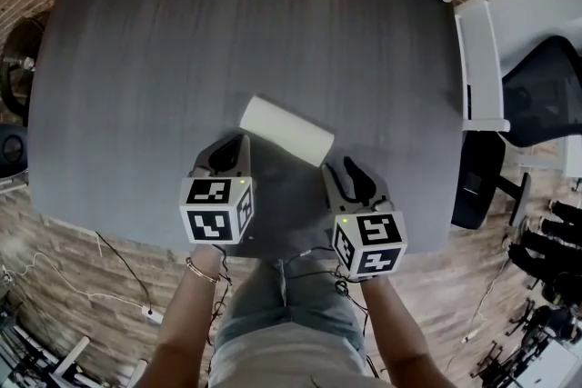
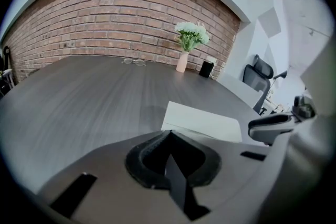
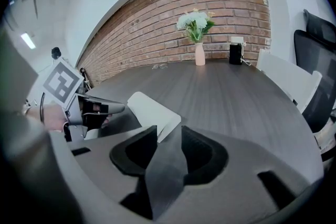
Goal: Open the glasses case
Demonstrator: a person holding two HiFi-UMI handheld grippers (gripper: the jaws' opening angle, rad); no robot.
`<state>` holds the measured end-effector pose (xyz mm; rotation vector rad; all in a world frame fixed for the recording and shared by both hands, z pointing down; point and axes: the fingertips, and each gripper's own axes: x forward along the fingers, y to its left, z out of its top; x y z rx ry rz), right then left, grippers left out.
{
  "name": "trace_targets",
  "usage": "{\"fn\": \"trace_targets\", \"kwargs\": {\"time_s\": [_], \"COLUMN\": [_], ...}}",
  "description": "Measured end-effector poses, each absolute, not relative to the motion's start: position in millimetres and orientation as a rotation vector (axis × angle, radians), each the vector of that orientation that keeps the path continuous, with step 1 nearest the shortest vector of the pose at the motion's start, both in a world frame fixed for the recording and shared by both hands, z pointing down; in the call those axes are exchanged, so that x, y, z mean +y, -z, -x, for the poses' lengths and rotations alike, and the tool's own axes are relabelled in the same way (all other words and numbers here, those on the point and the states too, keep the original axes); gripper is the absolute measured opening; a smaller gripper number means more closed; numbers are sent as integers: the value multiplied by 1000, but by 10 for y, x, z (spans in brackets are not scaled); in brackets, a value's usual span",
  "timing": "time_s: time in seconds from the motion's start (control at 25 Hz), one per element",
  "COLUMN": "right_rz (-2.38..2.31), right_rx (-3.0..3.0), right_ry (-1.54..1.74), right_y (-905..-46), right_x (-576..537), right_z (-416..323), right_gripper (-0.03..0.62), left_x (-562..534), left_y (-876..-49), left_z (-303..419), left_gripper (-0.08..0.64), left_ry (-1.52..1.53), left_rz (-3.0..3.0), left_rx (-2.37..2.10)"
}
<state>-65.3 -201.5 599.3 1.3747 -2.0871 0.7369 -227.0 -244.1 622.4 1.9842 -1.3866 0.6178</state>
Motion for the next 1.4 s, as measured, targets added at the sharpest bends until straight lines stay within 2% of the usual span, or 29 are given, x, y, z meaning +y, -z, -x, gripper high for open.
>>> {"fn": "trace_targets", "kwargs": {"time_s": [0.96,1.4], "right_rz": [-1279,-981], "right_rx": [-2097,-2141], "right_ry": [-663,-460], "right_y": [-5998,-6047], "right_x": [-2099,-2137], "right_z": [748,910], "right_gripper": [178,218], "left_x": [-2506,-2497], "left_y": [-6302,-6312], "left_z": [2133,2151], "left_gripper": [-5,-5], "left_ry": [-673,-665], "left_rz": [-2011,-1993], "left_rx": [-1301,-1314]}}
